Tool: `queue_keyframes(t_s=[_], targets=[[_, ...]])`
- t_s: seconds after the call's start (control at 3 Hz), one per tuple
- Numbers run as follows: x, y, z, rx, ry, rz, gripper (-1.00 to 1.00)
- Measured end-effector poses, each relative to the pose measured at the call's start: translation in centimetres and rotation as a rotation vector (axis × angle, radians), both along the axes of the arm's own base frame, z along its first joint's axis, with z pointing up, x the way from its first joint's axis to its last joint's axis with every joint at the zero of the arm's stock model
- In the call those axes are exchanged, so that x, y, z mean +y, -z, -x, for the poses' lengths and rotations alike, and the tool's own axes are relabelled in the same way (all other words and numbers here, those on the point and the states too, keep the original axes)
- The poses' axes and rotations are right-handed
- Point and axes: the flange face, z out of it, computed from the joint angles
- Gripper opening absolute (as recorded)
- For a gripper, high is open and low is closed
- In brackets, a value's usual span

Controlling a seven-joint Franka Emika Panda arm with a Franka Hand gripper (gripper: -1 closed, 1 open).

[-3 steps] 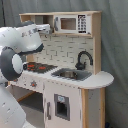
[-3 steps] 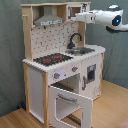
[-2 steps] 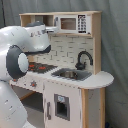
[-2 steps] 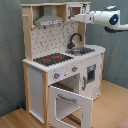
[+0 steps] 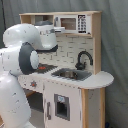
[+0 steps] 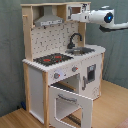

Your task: Play with the kitchen

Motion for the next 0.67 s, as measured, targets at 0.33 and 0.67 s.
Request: queue_keyframes(t_s=[0.33, 0.67], targets=[[1.03, -0.51, -1.51, -0.003, -0.009, 0.006, 1.00], [0.97, -0.52, -1.54, -0.003, -0.007, 0.006, 1.00]])
